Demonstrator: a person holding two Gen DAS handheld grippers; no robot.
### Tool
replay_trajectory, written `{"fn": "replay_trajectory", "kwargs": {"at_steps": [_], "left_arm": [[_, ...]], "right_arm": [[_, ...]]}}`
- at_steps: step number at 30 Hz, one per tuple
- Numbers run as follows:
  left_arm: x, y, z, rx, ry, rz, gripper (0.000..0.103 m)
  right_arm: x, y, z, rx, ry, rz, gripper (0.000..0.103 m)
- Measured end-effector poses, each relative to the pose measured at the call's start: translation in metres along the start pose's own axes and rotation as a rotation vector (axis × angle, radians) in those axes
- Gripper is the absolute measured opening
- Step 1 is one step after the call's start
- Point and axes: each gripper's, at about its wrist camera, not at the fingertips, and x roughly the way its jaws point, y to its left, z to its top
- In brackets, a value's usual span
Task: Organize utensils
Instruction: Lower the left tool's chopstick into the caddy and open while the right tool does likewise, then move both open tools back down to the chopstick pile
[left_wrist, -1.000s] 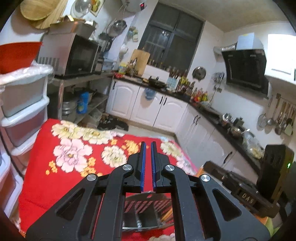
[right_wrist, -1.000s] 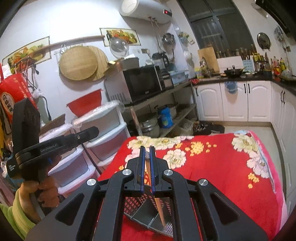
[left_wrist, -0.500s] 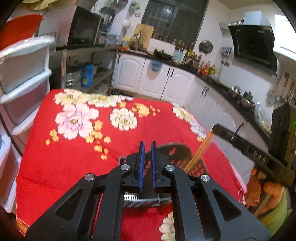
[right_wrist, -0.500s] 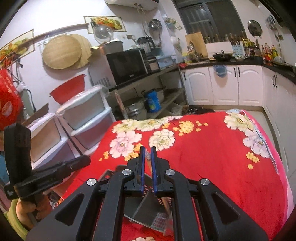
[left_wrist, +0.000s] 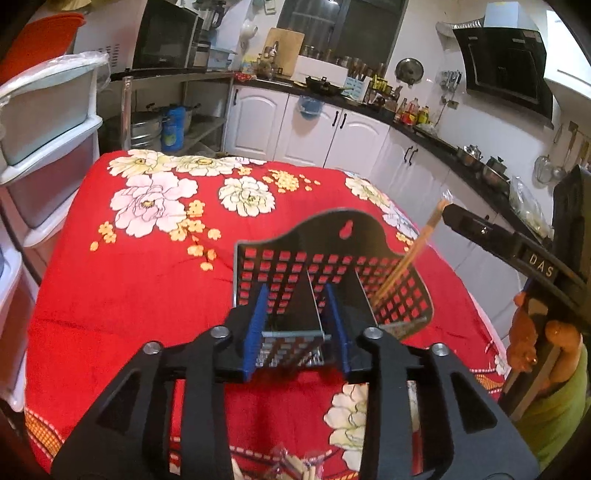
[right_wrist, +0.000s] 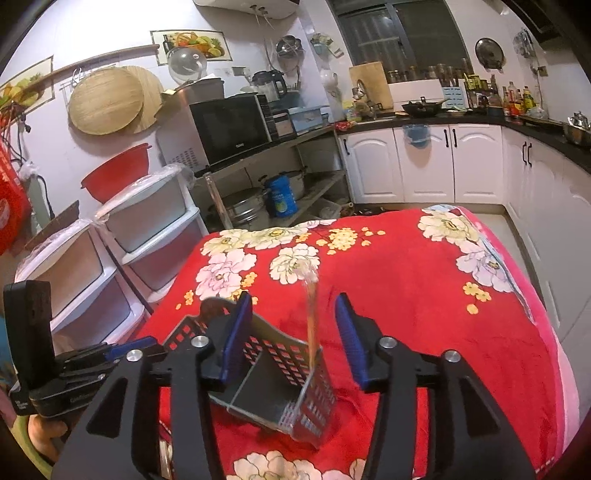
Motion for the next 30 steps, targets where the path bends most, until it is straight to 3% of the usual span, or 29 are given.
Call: {"fn": "replay_trajectory", "kwargs": {"at_steps": [6, 13, 19, 30], "left_arm": [[-0.008, -0.002, -0.014, -0.004, -0.004, 0.003, 0.046], [-0.011, 0.002, -0.031, -0.018, 0.014, 0.017, 0.063], [-0.015, 0.012, -0.052, -0.055, 0.042, 0.027, 0.068], [-0.025, 0.020, -0.079, -0.092, 0.068, 0.046, 0.068]], "right_arm": [[-0.011, 0.001, -0.013, -0.013, 0.010, -0.016, 0.061], [-0.022, -0.001, -0.033, -0.016, 0.035, -0.026, 0.063], [-0.029, 0.000, -0.052, -0.025, 0.070, -0.022, 0.063], [-0.043, 0.011, -0.084, -0.069, 0.121, 0.003, 0.063]]}}
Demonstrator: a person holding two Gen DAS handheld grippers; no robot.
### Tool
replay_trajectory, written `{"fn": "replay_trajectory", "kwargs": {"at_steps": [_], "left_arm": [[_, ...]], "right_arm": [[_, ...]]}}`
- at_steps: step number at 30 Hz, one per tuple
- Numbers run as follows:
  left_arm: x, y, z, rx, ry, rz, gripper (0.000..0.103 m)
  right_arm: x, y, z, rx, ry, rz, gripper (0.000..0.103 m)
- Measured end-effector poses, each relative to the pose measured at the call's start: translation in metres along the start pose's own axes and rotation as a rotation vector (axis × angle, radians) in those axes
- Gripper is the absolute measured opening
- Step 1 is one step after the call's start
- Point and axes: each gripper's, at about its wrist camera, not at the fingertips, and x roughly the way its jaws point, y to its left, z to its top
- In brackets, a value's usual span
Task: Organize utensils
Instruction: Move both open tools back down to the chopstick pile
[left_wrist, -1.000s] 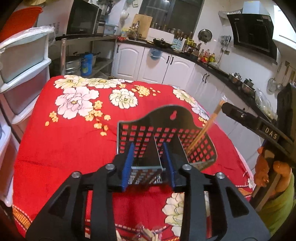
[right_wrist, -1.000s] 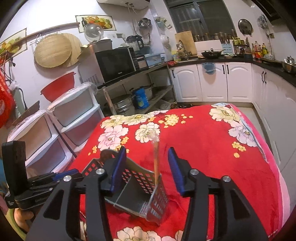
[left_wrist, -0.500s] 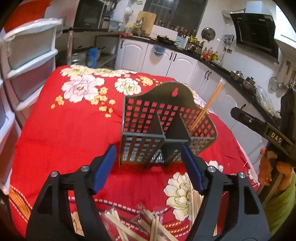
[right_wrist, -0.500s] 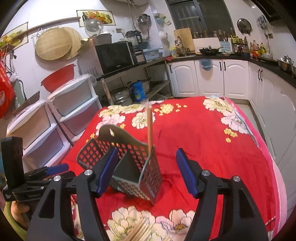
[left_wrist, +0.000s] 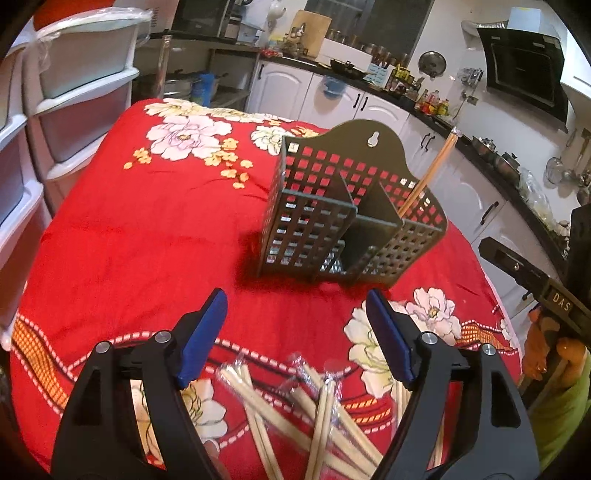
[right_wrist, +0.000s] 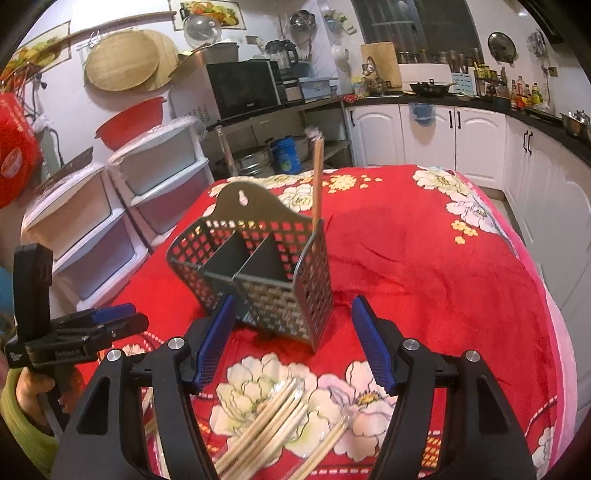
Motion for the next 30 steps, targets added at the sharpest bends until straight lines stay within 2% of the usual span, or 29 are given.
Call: {"fn": "replay_trajectory", "kwargs": {"at_steps": [16, 30], "left_arm": [[-0.004, 0.014, -0.037, -0.057, 0.020, 0.006, 0.068], [0.003, 0.031, -0.068, -0.115, 0.065, 0.007, 0.068]], "right_arm": [[-0.005, 0.012, -0.048, -0.026, 0.079, 0.021, 0.063], [0.002, -0.003, -0.087, 0.009, 0.168, -0.034, 0.063]]}}
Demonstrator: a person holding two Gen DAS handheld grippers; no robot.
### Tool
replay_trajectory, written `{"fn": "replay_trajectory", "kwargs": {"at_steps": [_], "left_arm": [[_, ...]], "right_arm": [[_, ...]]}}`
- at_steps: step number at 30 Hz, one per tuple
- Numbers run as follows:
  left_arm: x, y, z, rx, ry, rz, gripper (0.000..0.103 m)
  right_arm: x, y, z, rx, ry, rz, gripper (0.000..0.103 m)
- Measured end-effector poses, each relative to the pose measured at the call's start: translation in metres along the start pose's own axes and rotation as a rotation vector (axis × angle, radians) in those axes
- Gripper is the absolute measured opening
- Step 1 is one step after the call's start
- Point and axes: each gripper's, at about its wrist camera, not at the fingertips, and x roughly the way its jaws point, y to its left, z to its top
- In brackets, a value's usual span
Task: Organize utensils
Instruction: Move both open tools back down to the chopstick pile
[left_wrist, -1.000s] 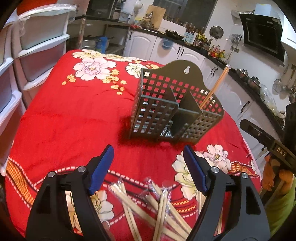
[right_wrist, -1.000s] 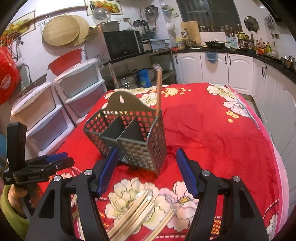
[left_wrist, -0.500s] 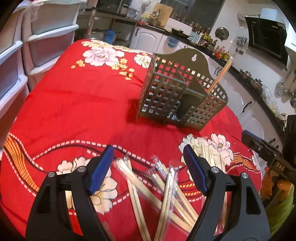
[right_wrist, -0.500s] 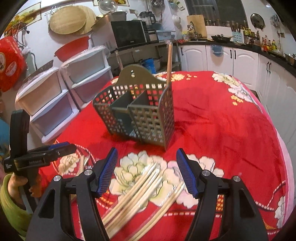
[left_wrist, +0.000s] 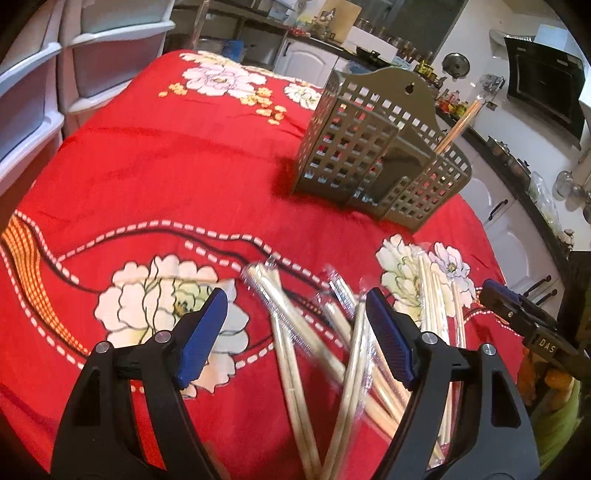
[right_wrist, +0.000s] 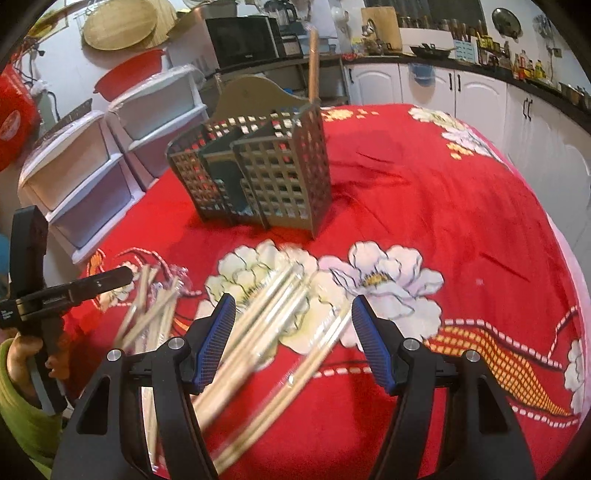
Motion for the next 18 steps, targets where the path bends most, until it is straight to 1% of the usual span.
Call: {"fn": "replay_trajectory", "kwargs": {"at_steps": [6, 7, 8, 11, 14, 16, 17, 18], "left_arm": [[0.008, 0.006, -0.010, -0.025, 0.023, -0.002, 0.068], [0.011, 0.008, -0.011, -0.034, 0.029, -0.006, 0.068], [0.012, 0.009, -0.011, -0.037, 0.030, -0.005, 0.067], [0.014, 0.011, -0.008, -0.039, 0.029, 0.000, 0.063], [0.018, 0.012, -0.003, -0.052, 0.037, -0.007, 0.057], [0.021, 0.012, 0.001, -0.057, 0.039, -0.002, 0.051], [0.024, 0.012, 0.003, -0.057, 0.040, 0.001, 0.050], [0.026, 0.012, 0.005, -0.057, 0.040, 0.006, 0.045]], "right_arm": [[0.012, -0.006, -0.006, 0.011, 0.035, -0.032, 0.062], [0.015, -0.007, -0.007, 0.016, 0.041, -0.036, 0.061], [0.020, -0.009, -0.008, 0.022, 0.056, -0.043, 0.057], [0.029, -0.014, -0.011, 0.042, 0.087, -0.044, 0.052], [0.034, -0.015, -0.011, 0.047, 0.092, -0.042, 0.048], [0.036, -0.017, -0.010, 0.054, 0.091, -0.037, 0.045], [0.038, -0.019, -0.009, 0.061, 0.092, -0.032, 0.043], [0.040, -0.020, -0.008, 0.067, 0.094, -0.026, 0.042]]}}
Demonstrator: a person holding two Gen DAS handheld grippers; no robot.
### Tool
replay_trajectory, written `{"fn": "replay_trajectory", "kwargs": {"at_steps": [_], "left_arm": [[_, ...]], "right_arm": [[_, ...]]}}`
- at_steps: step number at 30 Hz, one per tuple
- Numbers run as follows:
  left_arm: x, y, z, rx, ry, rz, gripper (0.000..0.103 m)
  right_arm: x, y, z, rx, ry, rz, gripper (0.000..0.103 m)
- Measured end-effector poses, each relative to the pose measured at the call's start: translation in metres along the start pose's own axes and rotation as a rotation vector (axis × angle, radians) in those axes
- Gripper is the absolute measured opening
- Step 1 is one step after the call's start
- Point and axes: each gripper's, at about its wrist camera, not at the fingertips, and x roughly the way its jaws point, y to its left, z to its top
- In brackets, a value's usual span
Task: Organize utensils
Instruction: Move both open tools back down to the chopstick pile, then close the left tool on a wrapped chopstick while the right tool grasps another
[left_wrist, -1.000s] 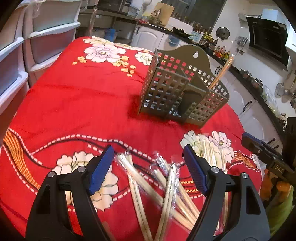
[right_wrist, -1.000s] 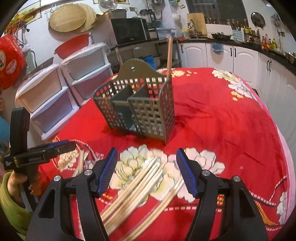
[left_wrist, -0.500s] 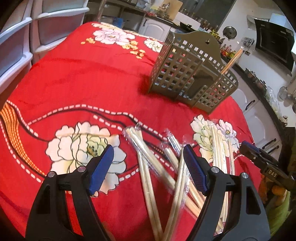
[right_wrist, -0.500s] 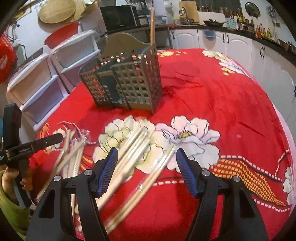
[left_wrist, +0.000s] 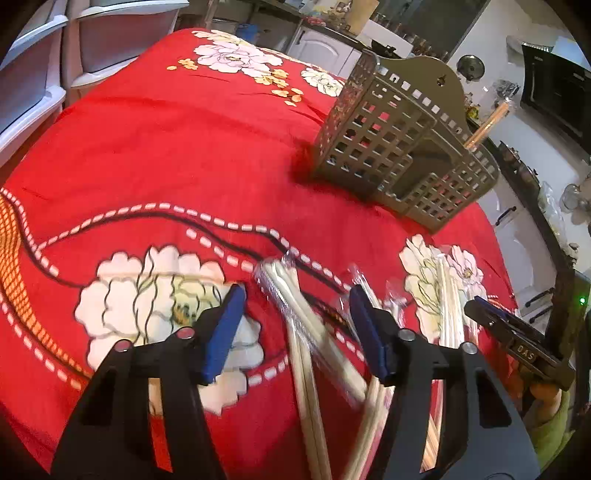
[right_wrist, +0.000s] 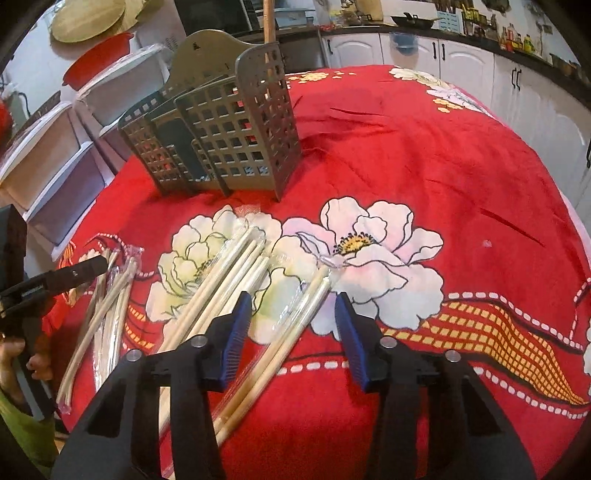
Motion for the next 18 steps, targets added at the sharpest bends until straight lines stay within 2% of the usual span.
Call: {"fn": "replay_trajectory", "kwargs": {"at_steps": [5, 7, 9, 14, 18], "left_arm": [[0.007, 0.003, 0.009, -0.020, 0.002, 0.019, 0.027], [0.008, 0.005, 0.011, -0.028, 0.005, 0.027, 0.016], [0.007, 0.007, 0.011, -0.041, 0.005, 0.019, 0.015], [-0.001, 0.007, 0.013, -0.057, -0.009, -0.002, 0.009], [-0.012, -0.002, 0.018, -0.039, -0.040, -0.019, 0.007]], "right_arm": [[0.005, -0.007, 0.006, 0.030, 0.000, 0.013, 0.033], [0.005, -0.010, 0.007, 0.044, 0.000, 0.014, 0.027], [0.006, -0.012, 0.009, 0.055, 0.001, 0.017, 0.019], [0.006, -0.017, 0.012, 0.078, -0.004, 0.046, 0.013], [0.004, -0.019, 0.014, 0.090, -0.014, 0.068, 0.012]]}}
